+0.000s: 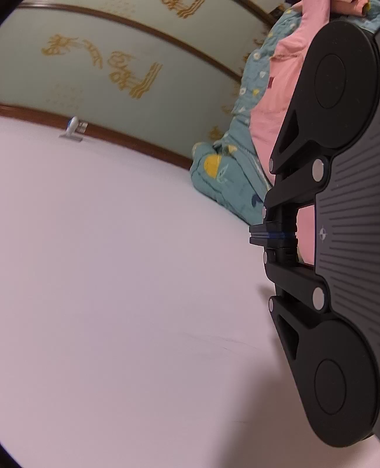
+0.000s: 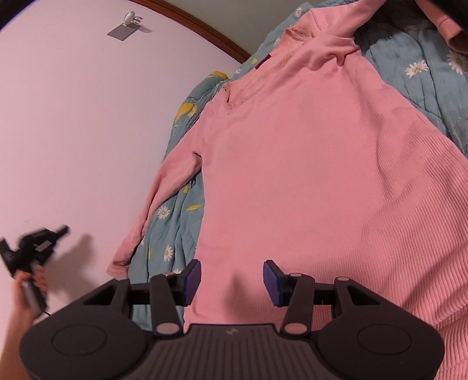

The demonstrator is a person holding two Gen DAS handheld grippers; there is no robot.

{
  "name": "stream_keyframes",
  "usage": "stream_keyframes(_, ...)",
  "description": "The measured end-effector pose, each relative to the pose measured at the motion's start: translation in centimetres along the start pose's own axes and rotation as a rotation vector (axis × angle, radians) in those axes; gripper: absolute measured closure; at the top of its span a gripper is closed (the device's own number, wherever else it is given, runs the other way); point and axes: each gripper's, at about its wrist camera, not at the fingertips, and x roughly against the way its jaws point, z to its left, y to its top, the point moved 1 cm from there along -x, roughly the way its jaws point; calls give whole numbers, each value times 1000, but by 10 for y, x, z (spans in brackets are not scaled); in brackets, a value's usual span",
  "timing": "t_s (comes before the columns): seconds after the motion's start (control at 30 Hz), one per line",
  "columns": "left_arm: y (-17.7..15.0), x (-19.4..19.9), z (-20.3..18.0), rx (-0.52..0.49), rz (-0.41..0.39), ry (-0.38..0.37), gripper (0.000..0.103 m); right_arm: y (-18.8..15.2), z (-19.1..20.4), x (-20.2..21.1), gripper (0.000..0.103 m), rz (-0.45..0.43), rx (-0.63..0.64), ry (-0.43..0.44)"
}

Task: Fold clothes

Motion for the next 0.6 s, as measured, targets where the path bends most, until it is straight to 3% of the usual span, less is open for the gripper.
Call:
stream_keyframes(0.07,-6,-11,-1,-3,115,-12,92,-1,2,-2,57,10,11,0)
stream_keyframes(0.13,-26,-25,5,38,200,-23,55,-3,4,-3,57,19,22,1)
stream_keyframes(0.17,-37,-31,11,69,225,-18,50,-4,5,-3,57,25,29,5)
stream_keyframes(0.37,-94,-66,55,312,300,55,49,-8,6,-4,57,45,37,2)
stream_keyframes(0.6,-105,-76,74,400,196,88,47,-8,7,-7,57,57,44,3)
